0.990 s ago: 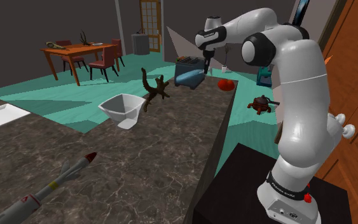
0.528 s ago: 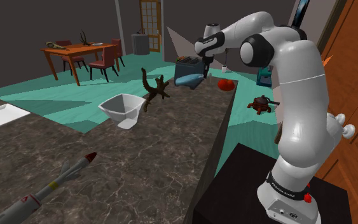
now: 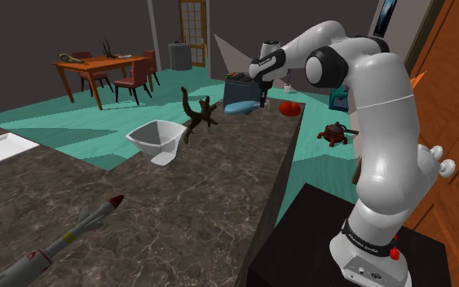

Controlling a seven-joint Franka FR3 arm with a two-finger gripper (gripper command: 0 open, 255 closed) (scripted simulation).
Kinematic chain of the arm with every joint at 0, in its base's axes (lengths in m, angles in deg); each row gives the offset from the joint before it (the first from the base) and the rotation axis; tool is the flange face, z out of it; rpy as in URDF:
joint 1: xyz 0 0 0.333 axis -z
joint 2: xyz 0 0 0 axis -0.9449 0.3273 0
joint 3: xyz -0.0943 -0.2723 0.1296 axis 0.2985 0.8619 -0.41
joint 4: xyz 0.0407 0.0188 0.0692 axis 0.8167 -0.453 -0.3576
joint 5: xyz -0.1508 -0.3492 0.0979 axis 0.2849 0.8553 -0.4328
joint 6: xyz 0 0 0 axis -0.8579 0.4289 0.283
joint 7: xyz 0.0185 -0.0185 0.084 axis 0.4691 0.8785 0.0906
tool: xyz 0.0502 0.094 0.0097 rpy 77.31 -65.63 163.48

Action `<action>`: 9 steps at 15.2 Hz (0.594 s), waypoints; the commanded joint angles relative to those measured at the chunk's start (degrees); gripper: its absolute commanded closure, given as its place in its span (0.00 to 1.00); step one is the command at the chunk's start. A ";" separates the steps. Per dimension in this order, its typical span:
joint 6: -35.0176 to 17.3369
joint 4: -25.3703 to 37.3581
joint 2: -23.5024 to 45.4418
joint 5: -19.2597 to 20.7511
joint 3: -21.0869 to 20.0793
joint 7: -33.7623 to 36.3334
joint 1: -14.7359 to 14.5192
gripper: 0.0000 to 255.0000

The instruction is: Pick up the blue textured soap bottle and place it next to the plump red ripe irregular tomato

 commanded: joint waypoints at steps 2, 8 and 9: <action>-2.09 -1.38 0.69 -0.19 -0.13 0.05 0.03 1.00; -6.25 -3.52 2.78 -0.73 -0.57 0.08 0.23 1.00; -6.26 -3.54 2.77 -0.73 -0.57 0.08 0.23 1.00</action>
